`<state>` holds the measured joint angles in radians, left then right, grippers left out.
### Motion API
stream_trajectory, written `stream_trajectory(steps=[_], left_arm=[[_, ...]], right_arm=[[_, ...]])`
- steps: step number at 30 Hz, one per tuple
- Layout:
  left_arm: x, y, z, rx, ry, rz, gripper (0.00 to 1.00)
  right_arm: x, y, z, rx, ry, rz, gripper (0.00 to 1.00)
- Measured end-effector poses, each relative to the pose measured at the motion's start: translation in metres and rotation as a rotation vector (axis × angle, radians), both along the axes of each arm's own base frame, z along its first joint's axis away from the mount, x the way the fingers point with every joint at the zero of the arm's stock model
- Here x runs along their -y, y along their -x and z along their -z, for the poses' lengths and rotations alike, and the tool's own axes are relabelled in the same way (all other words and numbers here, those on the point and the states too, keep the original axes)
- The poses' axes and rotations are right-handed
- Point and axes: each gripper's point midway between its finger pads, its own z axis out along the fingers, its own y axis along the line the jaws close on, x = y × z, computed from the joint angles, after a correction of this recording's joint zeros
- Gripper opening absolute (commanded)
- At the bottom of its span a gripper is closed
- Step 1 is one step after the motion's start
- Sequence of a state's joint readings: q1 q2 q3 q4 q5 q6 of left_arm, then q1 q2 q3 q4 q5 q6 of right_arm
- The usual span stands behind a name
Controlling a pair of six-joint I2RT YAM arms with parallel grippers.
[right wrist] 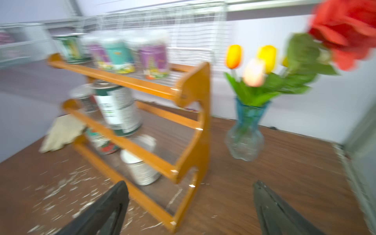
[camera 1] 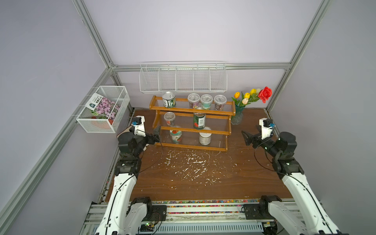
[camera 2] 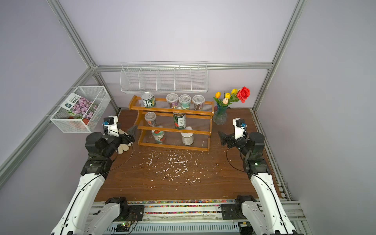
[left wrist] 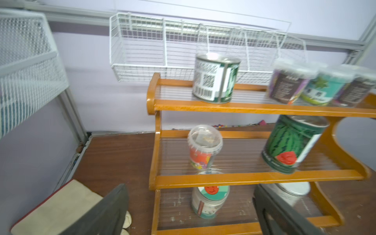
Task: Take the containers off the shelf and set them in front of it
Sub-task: 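Pick up a container from the shelf.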
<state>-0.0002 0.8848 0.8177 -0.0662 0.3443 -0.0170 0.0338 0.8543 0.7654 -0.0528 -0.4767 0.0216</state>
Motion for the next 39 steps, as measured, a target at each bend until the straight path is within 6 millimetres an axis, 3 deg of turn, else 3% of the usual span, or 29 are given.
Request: stream_trajectory(steps=[6, 9, 13, 17, 21, 26, 39], left_arm=[[0.018, -0.013, -0.052, -0.017, -0.008, 0.118, 0.99], [0.026, -0.035, -0.069, -0.026, -0.012, 0.168, 0.99], [0.034, -0.071, -0.079, -0.046, -0.015, 0.224, 0.99], [0.053, -0.106, -0.079, -0.078, -0.041, 0.285, 1.00], [0.072, -0.129, -0.067, -0.121, -0.070, 0.325, 1.00], [0.074, -0.152, -0.047, -0.178, -0.105, 0.302, 0.99], [0.090, -0.175, -0.029, -0.219, -0.102, 0.339, 0.93]], right_arm=[[-0.054, 0.035, -0.020, -0.054, 0.030, -0.233, 0.98], [-0.079, 0.043, -0.028, -0.068, 0.048, -0.318, 0.98], [-0.104, 0.040, -0.033, -0.090, 0.073, -0.371, 0.98], [-0.123, 0.031, -0.032, -0.114, 0.096, -0.385, 0.98], [-0.133, 0.019, -0.037, -0.123, 0.103, -0.365, 0.98], [-0.139, 0.010, -0.043, -0.122, 0.100, -0.346, 0.98], [-0.150, -0.009, -0.044, -0.150, 0.082, -0.334, 0.97]])
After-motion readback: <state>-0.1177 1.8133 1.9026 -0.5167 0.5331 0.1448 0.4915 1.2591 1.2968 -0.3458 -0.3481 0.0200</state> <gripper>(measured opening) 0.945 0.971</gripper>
